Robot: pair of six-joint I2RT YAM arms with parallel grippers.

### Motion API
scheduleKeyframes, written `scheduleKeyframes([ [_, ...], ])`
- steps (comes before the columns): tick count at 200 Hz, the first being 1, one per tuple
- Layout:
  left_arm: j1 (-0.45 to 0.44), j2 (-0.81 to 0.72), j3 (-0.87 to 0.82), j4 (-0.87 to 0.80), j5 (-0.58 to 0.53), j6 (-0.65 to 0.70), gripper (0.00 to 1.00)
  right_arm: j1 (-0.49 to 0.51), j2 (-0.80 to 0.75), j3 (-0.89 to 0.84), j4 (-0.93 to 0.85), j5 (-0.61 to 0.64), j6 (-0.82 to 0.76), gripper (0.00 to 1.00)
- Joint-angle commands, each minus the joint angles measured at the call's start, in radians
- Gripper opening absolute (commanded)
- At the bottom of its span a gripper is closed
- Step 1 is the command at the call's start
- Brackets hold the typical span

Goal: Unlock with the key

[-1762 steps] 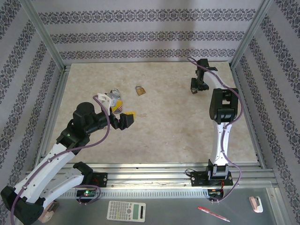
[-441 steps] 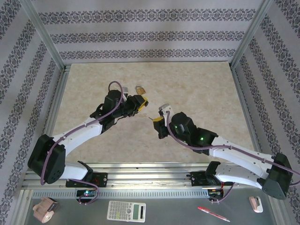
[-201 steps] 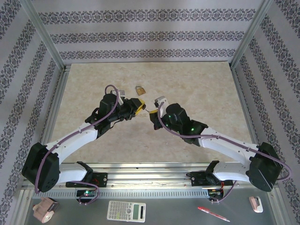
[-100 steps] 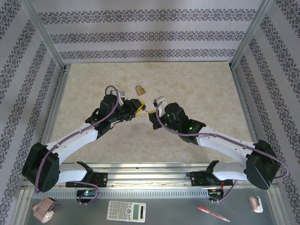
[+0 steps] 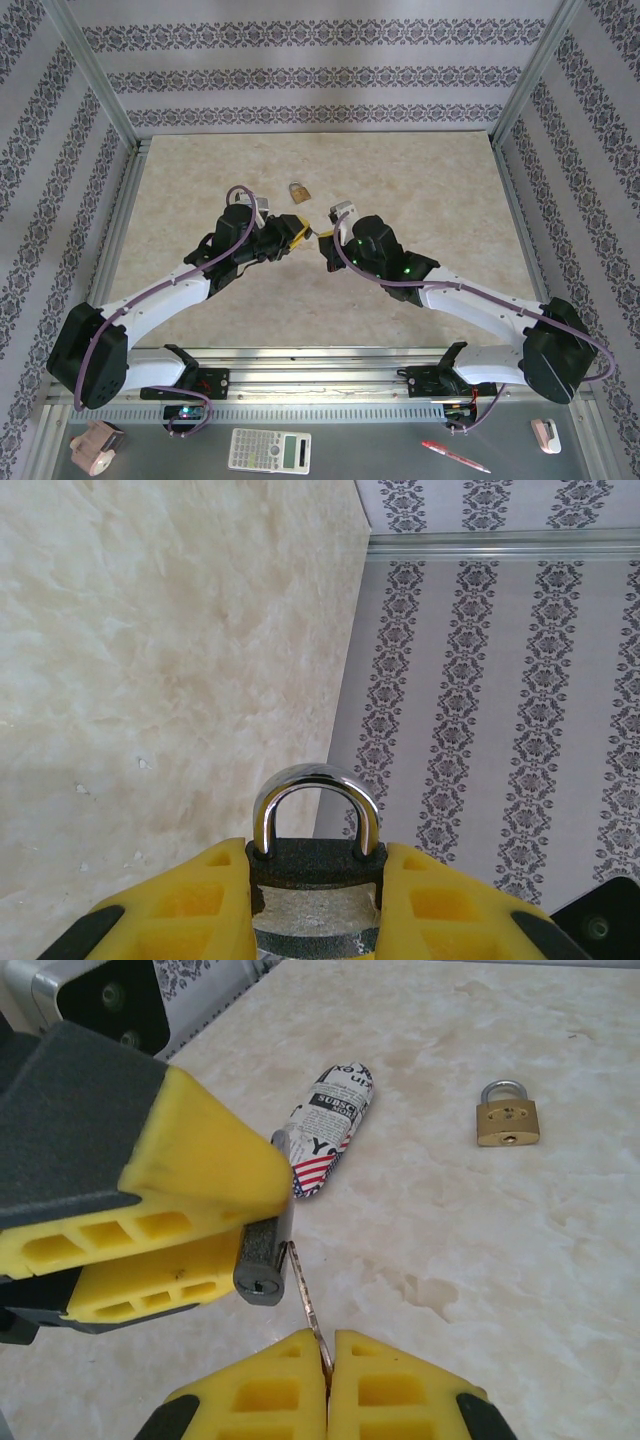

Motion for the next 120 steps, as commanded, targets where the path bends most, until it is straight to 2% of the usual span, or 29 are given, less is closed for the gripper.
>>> scheduleKeyframes([
  [1,-0.011,0.010,-0.002,0.045,0.001,-0.006,0.00,-0.003,0.016,0.033,0.040,-0.031,0.017,0.00],
  [66,-0.011,-0.015,-0.009,0.029,-0.051,-0.005,0.00,-0.007,-0.018,-0.009,0.024,-0.008,0.035,0.00],
  [120,-0.011,-0.043,-0.018,0.011,-0.107,0.005,0.00,0.001,-0.030,-0.047,0.042,-0.038,0.081,0.00],
])
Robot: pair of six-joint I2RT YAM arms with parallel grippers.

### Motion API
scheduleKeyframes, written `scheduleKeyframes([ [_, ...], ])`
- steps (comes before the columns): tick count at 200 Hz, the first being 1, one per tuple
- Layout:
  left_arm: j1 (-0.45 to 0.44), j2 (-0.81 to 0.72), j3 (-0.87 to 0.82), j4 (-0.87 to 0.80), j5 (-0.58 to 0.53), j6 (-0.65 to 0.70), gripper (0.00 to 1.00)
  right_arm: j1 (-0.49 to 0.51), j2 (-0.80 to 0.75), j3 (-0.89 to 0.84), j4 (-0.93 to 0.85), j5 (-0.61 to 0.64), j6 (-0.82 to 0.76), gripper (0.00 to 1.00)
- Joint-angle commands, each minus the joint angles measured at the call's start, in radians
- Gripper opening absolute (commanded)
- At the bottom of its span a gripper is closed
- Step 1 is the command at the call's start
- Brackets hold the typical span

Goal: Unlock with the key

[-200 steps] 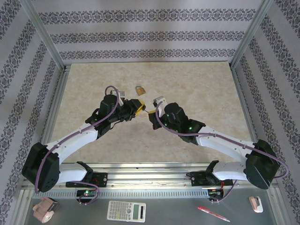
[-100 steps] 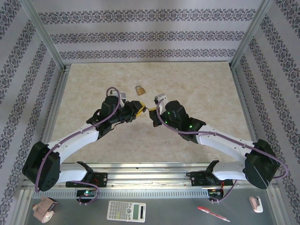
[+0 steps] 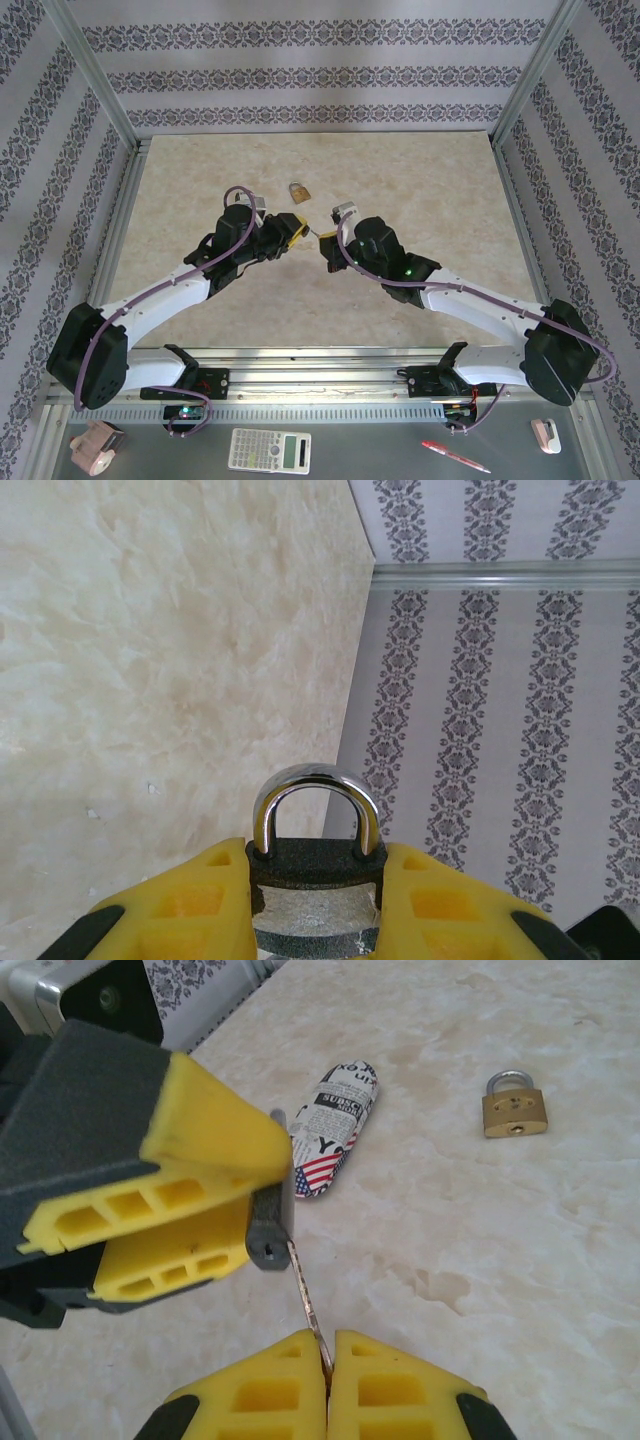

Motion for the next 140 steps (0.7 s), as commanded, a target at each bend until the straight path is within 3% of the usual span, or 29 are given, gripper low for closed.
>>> scheduleKeyframes([
  [1,-0.011,-0.036,-0.014,0.012,-0.041,0.005,0.00,0.001,-0.016,-0.024,0.031,-0.027,0.032,0.00],
  [140,-0.015,-0.046,-0.027,0.034,-0.044,-0.001,0.00,0.026,0.049,0.017,0.061,-0.037,0.045,0.00],
])
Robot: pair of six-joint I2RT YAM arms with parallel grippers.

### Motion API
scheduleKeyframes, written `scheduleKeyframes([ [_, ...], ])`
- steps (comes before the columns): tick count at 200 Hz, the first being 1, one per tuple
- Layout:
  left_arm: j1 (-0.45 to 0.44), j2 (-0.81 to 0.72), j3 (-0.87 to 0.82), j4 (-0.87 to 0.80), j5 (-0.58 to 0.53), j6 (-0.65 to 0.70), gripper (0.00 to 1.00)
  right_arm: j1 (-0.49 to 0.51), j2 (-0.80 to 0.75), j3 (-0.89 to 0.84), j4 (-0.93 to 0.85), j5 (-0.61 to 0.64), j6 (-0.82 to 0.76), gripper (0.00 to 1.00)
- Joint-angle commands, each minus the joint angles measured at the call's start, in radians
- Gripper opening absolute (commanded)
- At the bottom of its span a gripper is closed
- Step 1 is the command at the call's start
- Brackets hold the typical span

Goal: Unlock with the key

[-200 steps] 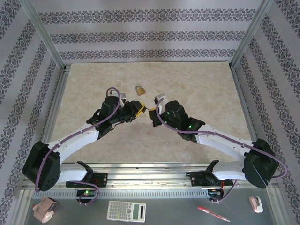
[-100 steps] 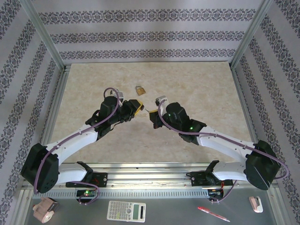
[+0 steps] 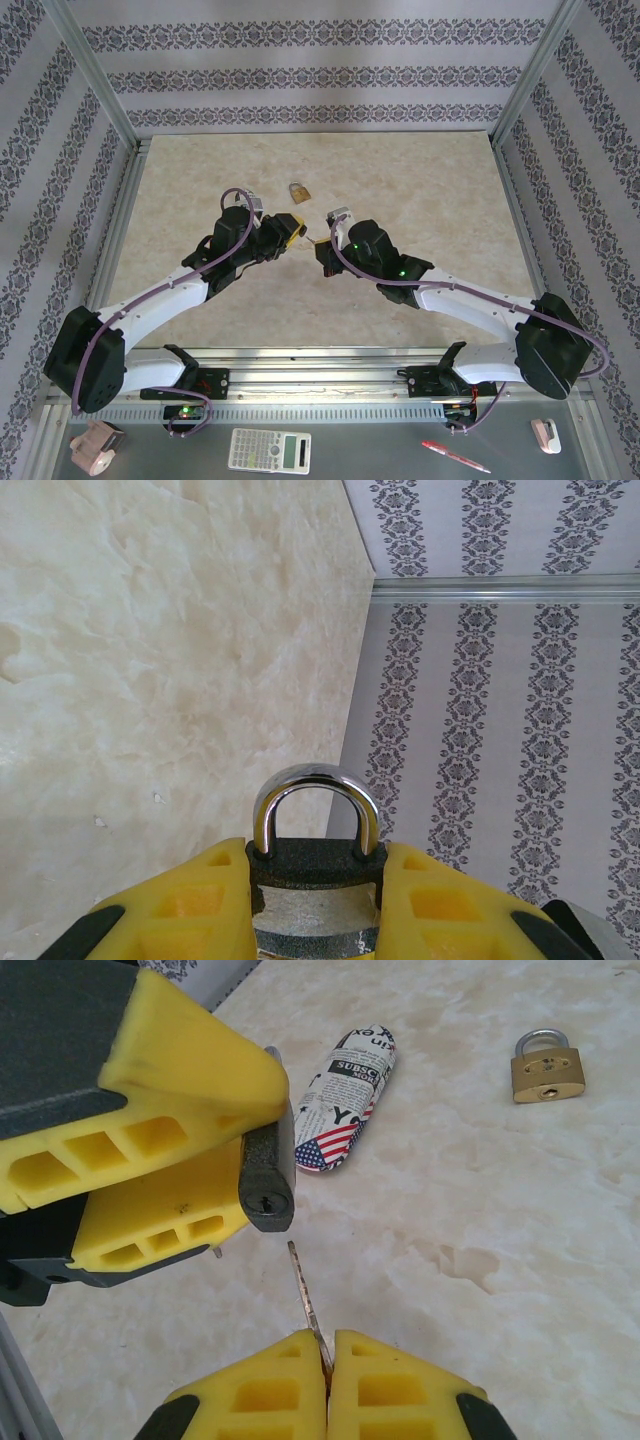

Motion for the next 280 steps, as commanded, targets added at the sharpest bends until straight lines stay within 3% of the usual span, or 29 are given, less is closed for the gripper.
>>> scheduleKeyframes([
  [1,-0.015,-0.027,-0.012,0.034,-0.019,0.000,0.00,0.010,0.006,0.027,0.039,-0.013,0.015,0.00],
  [224,-0.051,0.007,-0.017,0.073,-0.039,-0.013,0.00,0.010,0.047,0.053,0.045,0.005,0.025,0.00],
  [280,-0.095,0.031,-0.007,0.060,-0.075,-0.003,0.00,0.021,0.072,0.080,0.065,0.007,0.021,0.00],
])
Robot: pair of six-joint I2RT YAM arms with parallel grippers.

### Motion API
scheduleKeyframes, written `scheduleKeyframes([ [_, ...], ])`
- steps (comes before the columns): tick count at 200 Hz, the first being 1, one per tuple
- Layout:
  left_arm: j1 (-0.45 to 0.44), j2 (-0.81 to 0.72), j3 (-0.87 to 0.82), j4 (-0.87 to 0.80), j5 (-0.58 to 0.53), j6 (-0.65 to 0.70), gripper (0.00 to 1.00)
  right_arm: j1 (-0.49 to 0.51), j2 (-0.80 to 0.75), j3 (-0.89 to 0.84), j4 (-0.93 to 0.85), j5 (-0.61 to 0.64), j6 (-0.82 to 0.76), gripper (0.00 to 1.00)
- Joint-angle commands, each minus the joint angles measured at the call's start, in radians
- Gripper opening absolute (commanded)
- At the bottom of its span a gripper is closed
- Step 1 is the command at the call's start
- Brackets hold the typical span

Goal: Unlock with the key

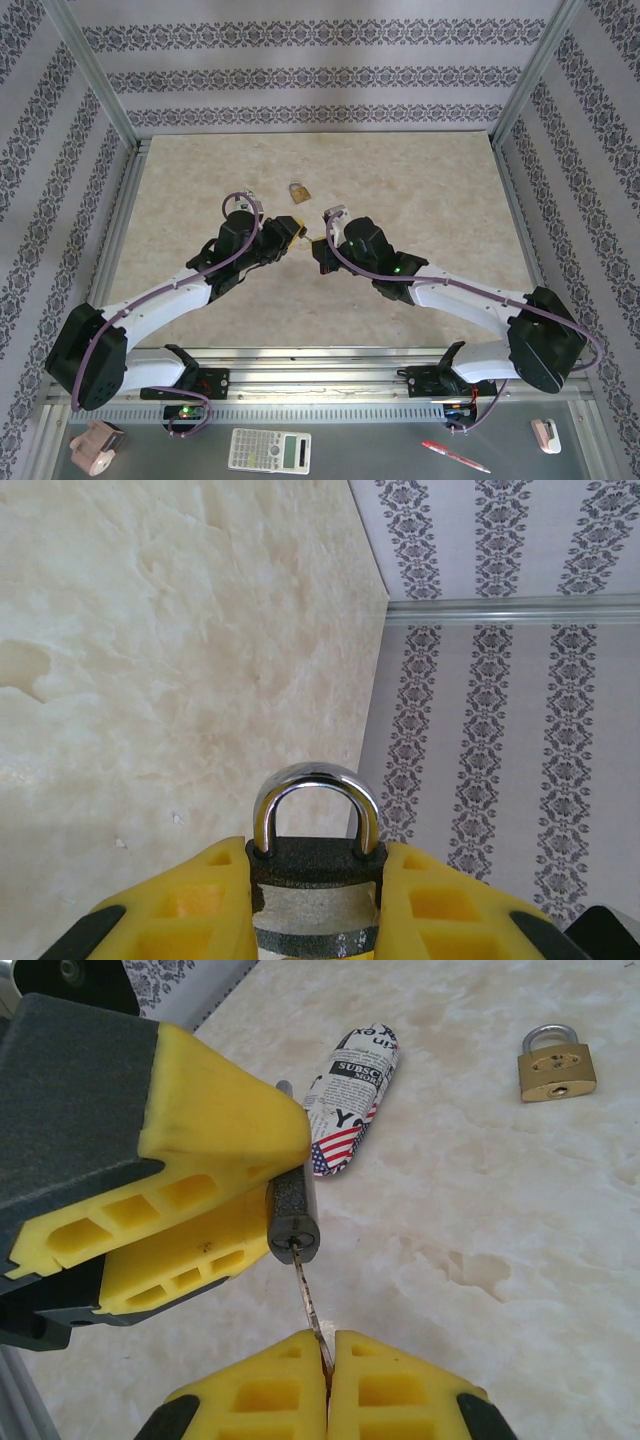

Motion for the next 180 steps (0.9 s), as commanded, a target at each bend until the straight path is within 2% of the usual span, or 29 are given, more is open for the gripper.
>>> scheduleKeyframes([
  [1,-0.055,0.016,0.013,0.039,0.025,-0.002,0.00,0.022,0.022,0.049,0.053,0.011,-0.002,0.00],
  [45,-0.089,0.039,0.017,0.071,0.020,0.000,0.00,0.019,0.029,0.039,0.080,0.018,0.001,0.00],
  [155,-0.090,-0.015,-0.058,0.208,0.032,0.003,0.00,-0.104,-0.036,-0.031,0.249,-0.195,0.058,0.00],
  [180,-0.091,-0.016,-0.059,0.207,0.041,0.006,0.00,-0.109,-0.044,-0.022,0.249,-0.208,0.057,0.00],
])
